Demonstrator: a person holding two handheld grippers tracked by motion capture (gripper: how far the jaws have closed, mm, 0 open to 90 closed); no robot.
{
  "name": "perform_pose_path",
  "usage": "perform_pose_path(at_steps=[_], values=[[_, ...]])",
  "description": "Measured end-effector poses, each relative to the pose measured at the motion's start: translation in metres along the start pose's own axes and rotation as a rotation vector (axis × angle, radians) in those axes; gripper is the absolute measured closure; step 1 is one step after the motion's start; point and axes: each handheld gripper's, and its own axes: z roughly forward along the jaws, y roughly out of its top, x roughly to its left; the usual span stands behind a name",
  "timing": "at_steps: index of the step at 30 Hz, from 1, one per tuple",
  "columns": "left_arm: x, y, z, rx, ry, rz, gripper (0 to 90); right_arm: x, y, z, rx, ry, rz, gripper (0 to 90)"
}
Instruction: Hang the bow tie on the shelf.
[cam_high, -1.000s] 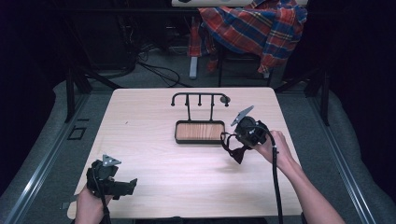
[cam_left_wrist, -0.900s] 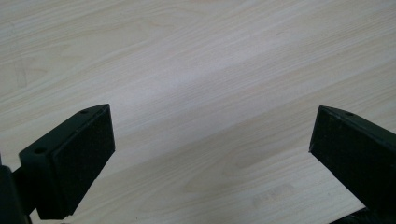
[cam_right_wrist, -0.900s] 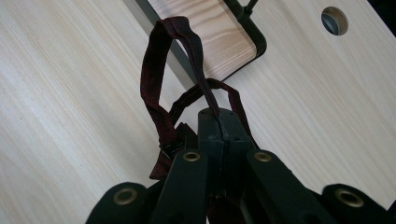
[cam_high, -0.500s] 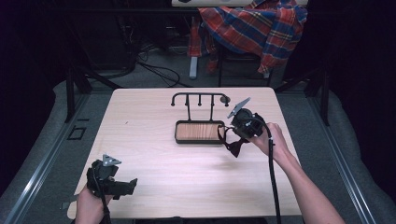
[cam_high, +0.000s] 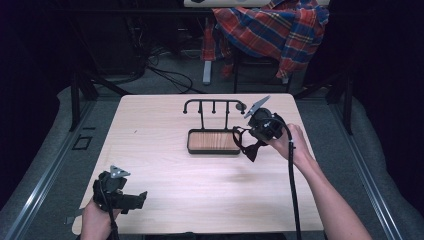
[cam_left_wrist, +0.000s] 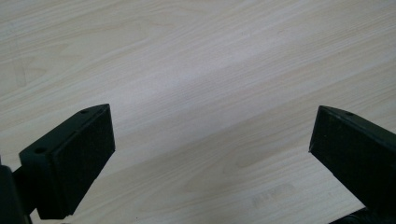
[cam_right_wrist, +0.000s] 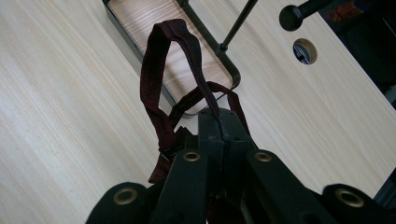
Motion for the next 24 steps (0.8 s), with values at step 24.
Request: perform_pose_path(at_steps=[24], values=[[0.0, 0.0, 0.0, -0.003, -0.004, -0.003, 0.2, -0.007, 0.027, -0.019, -0.056, -0.02, -0.002, 89.6]])
